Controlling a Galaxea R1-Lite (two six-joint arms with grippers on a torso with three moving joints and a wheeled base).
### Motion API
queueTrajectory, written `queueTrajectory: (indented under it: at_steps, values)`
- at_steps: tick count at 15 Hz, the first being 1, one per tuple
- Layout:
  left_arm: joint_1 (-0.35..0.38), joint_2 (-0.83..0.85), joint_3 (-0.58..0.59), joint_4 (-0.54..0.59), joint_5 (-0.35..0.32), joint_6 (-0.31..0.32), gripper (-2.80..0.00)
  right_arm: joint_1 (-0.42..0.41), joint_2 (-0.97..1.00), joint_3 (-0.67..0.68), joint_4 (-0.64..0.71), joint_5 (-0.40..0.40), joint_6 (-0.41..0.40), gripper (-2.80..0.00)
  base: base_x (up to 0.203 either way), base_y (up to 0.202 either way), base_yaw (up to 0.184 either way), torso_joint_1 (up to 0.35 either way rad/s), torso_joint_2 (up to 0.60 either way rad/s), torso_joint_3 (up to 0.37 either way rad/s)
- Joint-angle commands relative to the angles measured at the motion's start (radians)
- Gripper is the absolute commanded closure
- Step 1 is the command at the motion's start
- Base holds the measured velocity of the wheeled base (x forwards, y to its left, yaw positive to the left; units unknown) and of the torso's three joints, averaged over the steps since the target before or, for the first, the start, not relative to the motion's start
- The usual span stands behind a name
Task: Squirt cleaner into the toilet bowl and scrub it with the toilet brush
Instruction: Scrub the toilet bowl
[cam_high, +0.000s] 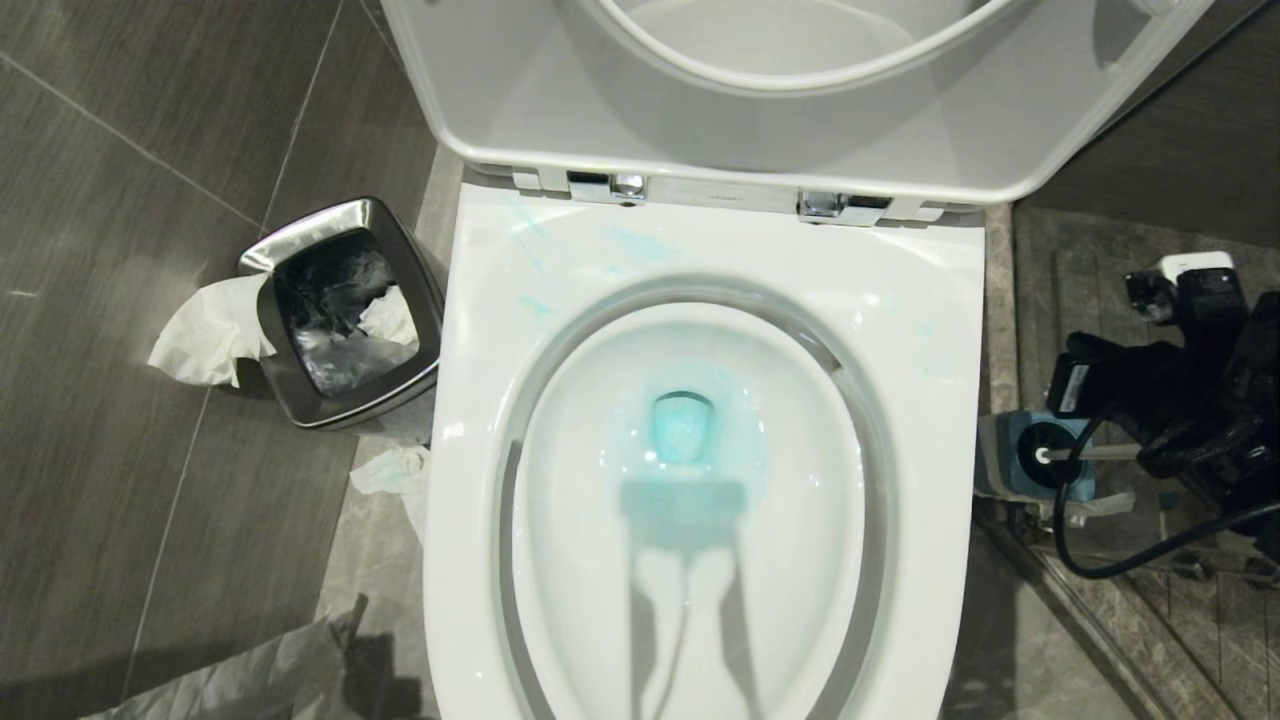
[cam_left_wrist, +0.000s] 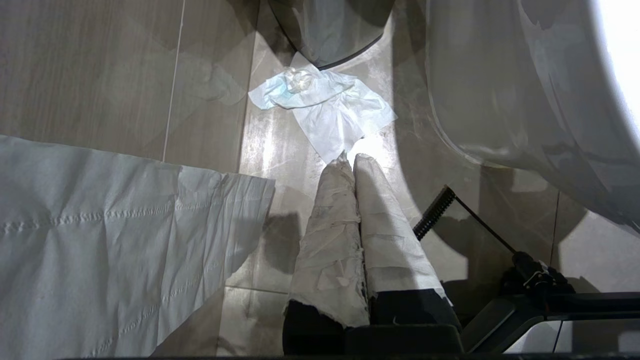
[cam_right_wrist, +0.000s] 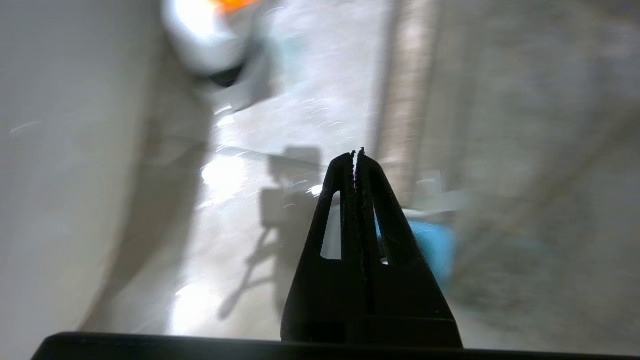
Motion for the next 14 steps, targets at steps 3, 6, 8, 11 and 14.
queueTrajectory:
  at_steps: [3,6,8,11,14]
  values:
    - [0.000,0.000,0.002,0.000,0.000,0.000,0.00,-0.045,-0.169,-0.065,0.182,0.039,0.000,0.00,0.000,0.000,0.000,0.000,0.00,0.000]
    - [0.000,0.000,0.002,0.000,0.000,0.000,0.00,-0.045,-0.284,-0.095,0.325,0.082,0.001,0.00,0.000,0.000,0.000,0.000,0.00,0.000]
    - [0.000,0.000,0.002,0.000,0.000,0.000,0.00,-0.044,-0.364,-0.152,0.468,0.097,-0.001,0.00,0.000,0.000,0.000,0.000,0.00,0.000]
    - [0.000,0.000,0.002,0.000,0.000,0.000,0.00,-0.027,-0.472,-0.220,0.629,0.103,-0.004,0.00,0.000,0.000,0.000,0.000,0.00,0.000]
    - [0.000,0.000,0.002,0.000,0.000,0.000,0.00,-0.019,-0.620,-0.236,0.760,0.145,-0.017,0.00,0.000,0.000,0.000,0.000,0.00,0.000]
